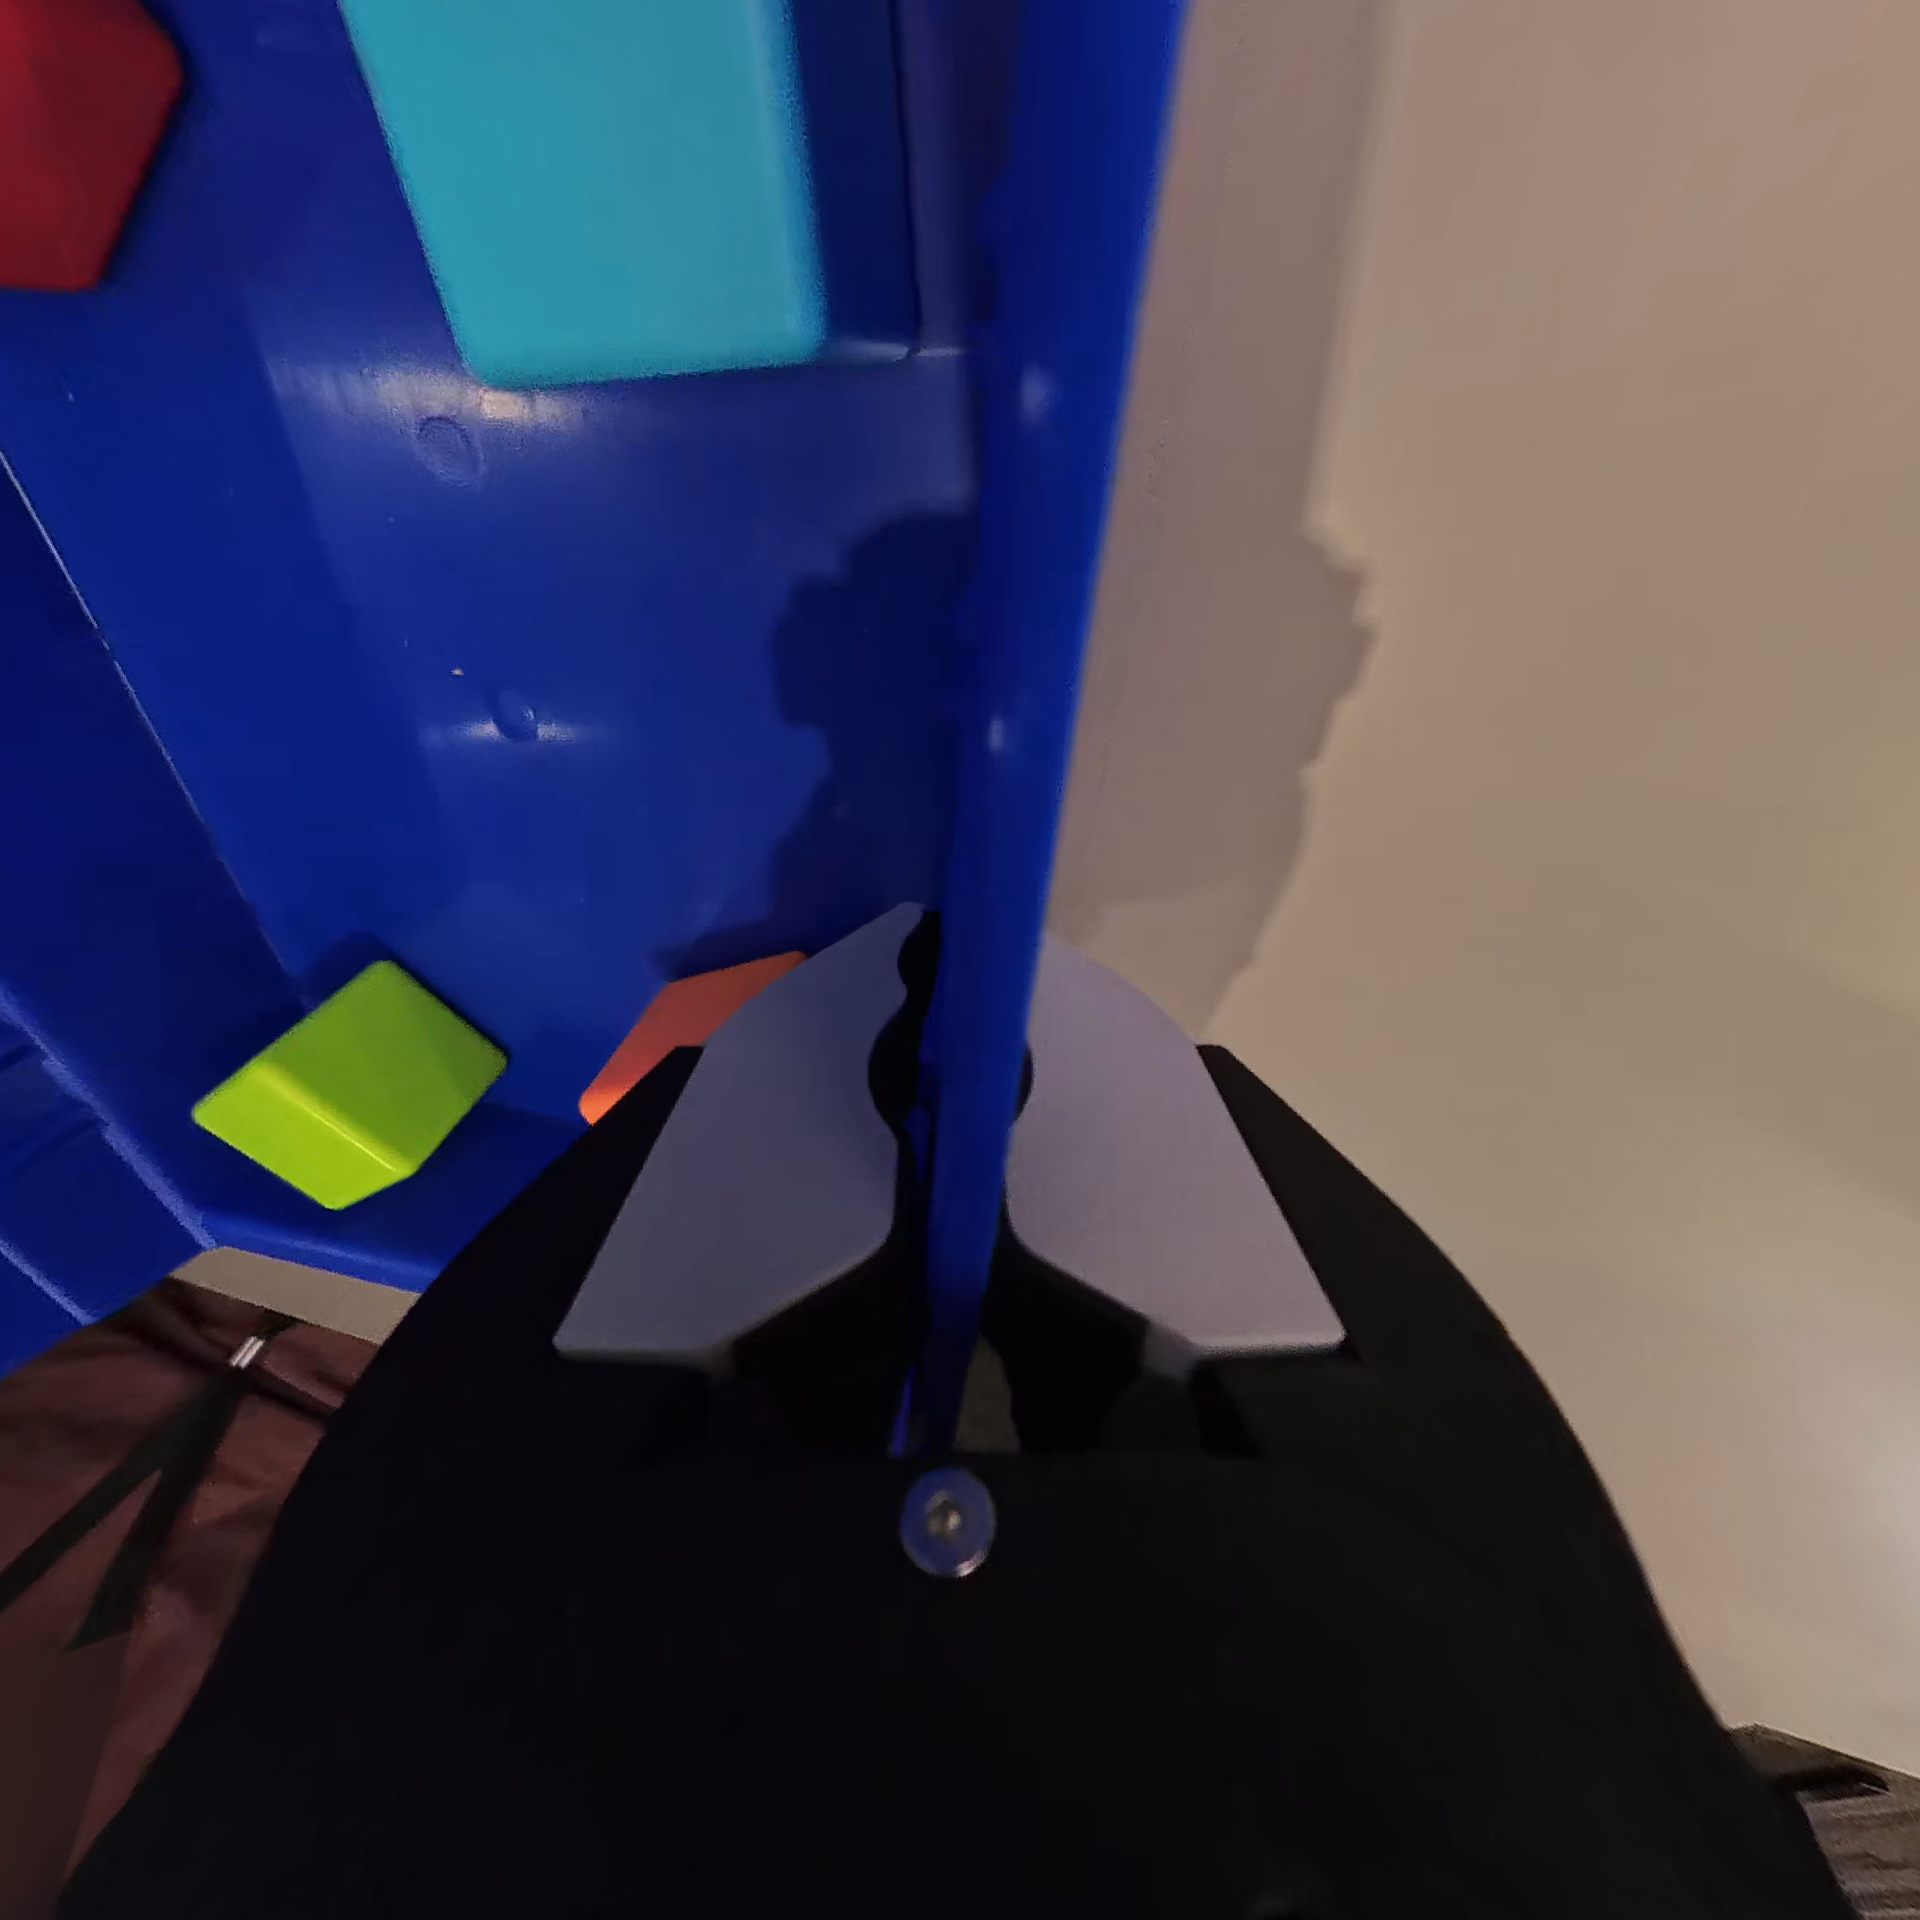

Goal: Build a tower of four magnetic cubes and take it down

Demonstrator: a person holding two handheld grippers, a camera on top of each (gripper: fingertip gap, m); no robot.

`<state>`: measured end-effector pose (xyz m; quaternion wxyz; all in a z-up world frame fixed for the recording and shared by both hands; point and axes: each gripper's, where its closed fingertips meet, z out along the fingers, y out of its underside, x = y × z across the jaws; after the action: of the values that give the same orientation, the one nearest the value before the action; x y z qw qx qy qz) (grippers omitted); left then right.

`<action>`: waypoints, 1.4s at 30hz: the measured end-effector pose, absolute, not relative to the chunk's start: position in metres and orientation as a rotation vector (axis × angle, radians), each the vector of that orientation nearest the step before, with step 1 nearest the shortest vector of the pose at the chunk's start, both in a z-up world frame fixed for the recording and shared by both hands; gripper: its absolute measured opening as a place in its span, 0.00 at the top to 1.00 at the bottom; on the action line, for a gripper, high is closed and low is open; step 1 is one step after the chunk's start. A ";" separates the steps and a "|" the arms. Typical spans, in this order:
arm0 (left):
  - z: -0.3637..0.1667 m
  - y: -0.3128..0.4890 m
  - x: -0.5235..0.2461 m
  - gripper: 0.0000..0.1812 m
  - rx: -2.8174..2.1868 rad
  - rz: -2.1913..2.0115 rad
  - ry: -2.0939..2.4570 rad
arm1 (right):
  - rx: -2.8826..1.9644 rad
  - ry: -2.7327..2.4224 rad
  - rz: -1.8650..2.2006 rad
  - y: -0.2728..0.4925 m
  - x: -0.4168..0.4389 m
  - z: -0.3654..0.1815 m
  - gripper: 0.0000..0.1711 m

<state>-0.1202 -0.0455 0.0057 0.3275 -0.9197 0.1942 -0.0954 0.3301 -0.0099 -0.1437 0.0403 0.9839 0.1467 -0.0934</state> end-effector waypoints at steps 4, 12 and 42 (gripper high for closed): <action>0.044 -0.061 -0.169 0.80 -2.306 -0.310 0.363 | 2.998 0.418 -0.279 -0.015 0.352 -0.140 0.96; 0.091 -0.094 -0.247 0.86 -2.102 -0.391 0.137 | 3.068 0.389 -0.252 -0.016 0.376 -0.088 0.96; 0.067 -0.142 -0.393 0.87 -2.081 -0.127 -0.458 | 2.638 1.518 -0.358 0.008 -0.158 0.006 0.96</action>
<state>-0.3934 -0.1419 0.0675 0.4824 -0.8540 -0.1878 -0.0522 -0.1576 0.0082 0.0062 0.0384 0.8602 0.4949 -0.1169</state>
